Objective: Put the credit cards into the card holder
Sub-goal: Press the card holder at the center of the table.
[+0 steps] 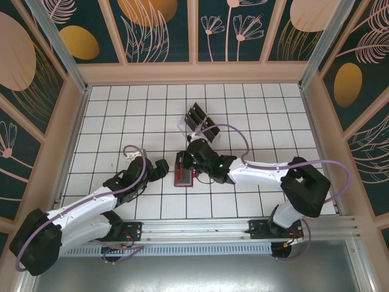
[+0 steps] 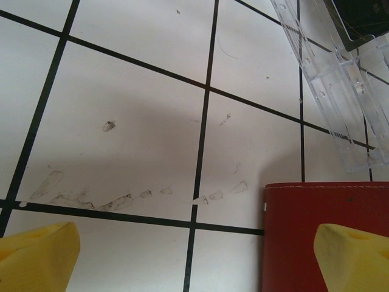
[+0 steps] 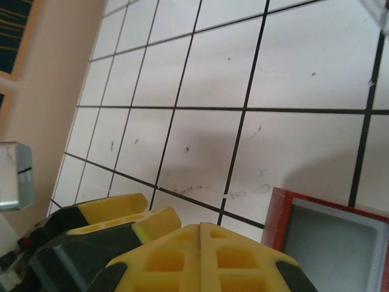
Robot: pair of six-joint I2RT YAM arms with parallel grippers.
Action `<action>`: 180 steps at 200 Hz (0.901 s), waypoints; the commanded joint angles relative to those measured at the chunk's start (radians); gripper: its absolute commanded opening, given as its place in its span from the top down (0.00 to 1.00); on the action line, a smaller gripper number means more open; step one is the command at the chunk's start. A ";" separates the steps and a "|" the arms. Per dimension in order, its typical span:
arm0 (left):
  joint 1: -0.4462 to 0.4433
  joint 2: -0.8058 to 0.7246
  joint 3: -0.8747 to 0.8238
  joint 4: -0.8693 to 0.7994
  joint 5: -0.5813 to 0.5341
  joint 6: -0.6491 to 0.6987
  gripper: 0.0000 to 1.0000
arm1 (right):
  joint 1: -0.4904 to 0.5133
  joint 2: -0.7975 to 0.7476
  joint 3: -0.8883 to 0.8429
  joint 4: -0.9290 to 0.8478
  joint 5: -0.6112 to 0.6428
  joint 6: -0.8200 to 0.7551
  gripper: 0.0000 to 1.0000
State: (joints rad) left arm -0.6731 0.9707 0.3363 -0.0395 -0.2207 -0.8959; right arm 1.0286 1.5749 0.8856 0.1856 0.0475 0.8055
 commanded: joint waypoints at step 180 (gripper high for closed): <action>-0.139 0.157 0.053 -0.019 0.088 0.136 0.01 | -0.063 0.204 -0.075 0.075 -0.089 0.016 1.00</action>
State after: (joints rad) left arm -0.7940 1.1122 0.3603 -0.0563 -0.0914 -0.7734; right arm 0.9718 1.7576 0.8280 0.2337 -0.0288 0.8101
